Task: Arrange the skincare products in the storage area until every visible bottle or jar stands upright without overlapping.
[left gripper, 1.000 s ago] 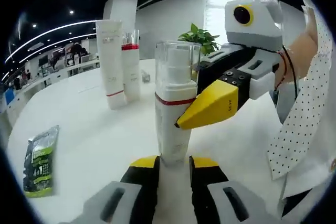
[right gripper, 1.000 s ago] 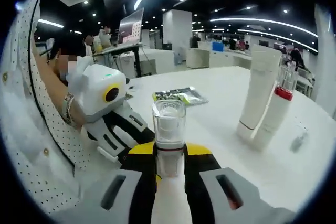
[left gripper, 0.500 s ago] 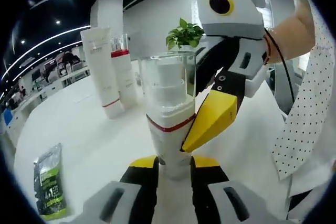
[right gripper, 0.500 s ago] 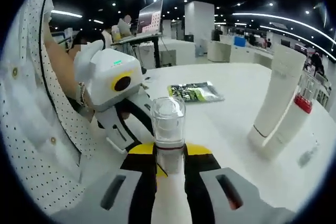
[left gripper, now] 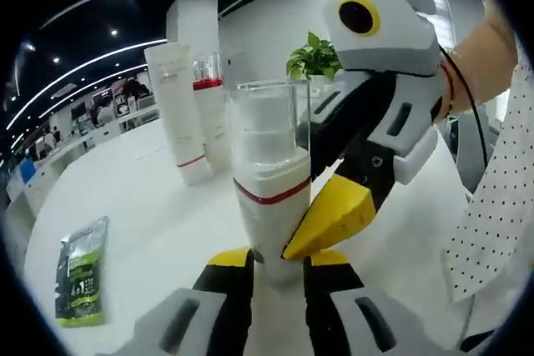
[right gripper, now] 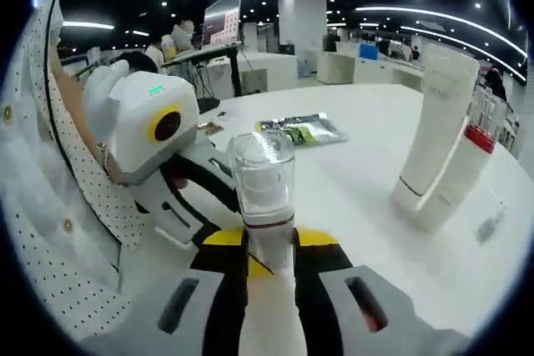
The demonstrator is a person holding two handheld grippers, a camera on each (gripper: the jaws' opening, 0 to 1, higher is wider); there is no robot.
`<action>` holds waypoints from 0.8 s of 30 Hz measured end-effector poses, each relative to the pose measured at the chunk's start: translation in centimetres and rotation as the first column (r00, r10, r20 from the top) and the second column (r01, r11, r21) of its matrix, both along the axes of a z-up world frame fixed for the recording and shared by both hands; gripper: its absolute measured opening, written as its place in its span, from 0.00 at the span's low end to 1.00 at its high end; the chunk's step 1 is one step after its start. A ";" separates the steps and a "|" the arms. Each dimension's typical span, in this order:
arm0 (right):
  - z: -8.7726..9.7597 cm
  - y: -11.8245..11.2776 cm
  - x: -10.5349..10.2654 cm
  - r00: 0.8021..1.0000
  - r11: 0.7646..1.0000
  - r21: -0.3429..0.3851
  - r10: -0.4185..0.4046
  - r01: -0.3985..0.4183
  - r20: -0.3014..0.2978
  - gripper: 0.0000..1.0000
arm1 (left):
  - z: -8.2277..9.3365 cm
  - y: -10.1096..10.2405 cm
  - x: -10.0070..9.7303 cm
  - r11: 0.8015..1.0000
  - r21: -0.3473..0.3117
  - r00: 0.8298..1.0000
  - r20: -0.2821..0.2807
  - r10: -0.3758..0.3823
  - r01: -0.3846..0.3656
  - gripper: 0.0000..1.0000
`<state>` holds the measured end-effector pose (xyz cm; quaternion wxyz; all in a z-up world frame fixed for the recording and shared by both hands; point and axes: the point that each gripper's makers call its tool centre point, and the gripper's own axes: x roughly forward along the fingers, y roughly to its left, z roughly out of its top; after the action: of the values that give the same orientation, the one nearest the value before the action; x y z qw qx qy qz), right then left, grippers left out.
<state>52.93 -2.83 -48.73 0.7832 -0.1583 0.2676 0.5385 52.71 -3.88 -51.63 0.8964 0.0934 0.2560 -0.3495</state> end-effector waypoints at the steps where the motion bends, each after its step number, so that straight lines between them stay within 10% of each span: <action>1: 0.3 0.2 0.3 0.997 0.996 0.044 -0.078 0.079 -0.024 0.20 | 0.0 0.0 0.1 1.000 0.003 1.000 0.010 0.012 -0.012 0.22; 13: 0.2 -0.3 1.0 0.927 0.928 0.028 -0.373 0.373 0.029 0.22 | -0.2 -0.3 0.8 0.997 0.012 0.997 0.031 0.070 -0.070 0.22; 24: 0.2 -0.1 1.3 0.923 0.927 0.051 -0.375 0.372 0.086 0.21 | -0.4 0.5 0.7 0.994 0.082 0.997 0.049 0.062 -0.066 0.23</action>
<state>54.21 -2.89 -48.57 0.8857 -0.1165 0.2466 0.3757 53.44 -3.42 -52.05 0.9082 0.1308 0.2524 -0.3072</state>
